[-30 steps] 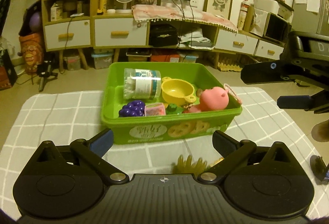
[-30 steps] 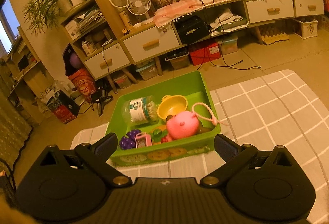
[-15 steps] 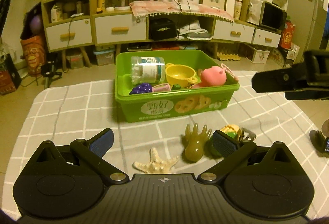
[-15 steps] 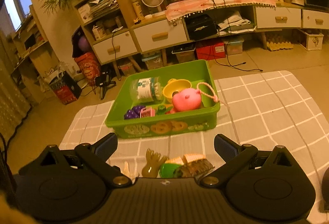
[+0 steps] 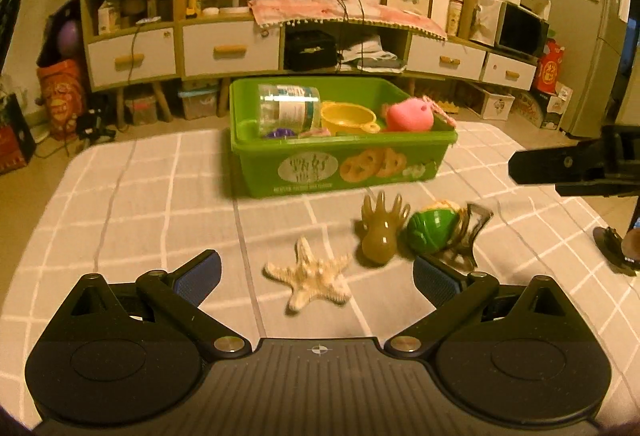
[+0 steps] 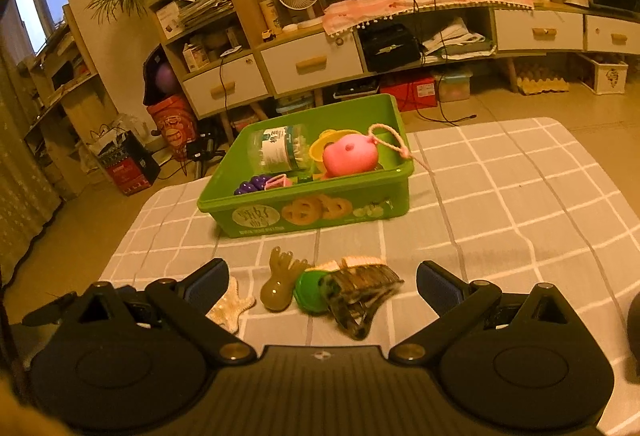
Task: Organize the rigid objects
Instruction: 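Move both grippers back from the bin toward the starfish and turtle toy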
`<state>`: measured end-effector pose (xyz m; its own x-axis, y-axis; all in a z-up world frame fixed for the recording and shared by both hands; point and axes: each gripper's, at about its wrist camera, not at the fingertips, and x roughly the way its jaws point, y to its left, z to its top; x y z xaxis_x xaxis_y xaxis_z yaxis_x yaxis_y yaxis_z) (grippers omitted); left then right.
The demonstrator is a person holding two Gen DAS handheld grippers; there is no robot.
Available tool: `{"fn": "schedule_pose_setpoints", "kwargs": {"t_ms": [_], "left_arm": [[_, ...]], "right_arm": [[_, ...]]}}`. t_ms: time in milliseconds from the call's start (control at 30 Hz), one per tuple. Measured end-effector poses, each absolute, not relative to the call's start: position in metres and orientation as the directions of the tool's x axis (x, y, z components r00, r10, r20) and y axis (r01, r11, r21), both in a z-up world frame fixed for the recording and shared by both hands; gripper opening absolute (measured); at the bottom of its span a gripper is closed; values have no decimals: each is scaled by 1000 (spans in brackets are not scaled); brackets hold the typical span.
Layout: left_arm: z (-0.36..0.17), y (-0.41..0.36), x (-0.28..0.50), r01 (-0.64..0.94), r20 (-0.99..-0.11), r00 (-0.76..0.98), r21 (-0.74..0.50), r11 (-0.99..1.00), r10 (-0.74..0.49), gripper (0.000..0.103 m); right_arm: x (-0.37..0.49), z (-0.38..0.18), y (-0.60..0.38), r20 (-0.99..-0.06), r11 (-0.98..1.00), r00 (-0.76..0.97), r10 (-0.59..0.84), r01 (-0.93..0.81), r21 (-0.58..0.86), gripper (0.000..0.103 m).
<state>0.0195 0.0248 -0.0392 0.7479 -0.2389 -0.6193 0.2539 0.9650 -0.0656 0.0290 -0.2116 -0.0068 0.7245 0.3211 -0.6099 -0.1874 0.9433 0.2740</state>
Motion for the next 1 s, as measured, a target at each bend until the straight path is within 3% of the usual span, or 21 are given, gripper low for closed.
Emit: {"fn": "schedule_pose_setpoints", "kwargs": {"t_ms": [467, 1000], "left_arm": [[-63, 27, 5, 290, -666, 708, -28, 957, -234, 101], [-90, 12, 26, 330, -698, 683, 32, 944, -215, 101]], "right_arm": [[2, -40, -209, -675, 953, 683, 278, -285, 104, 80], [25, -65, -209, -720, 954, 629, 293, -239, 180, 80]]}}
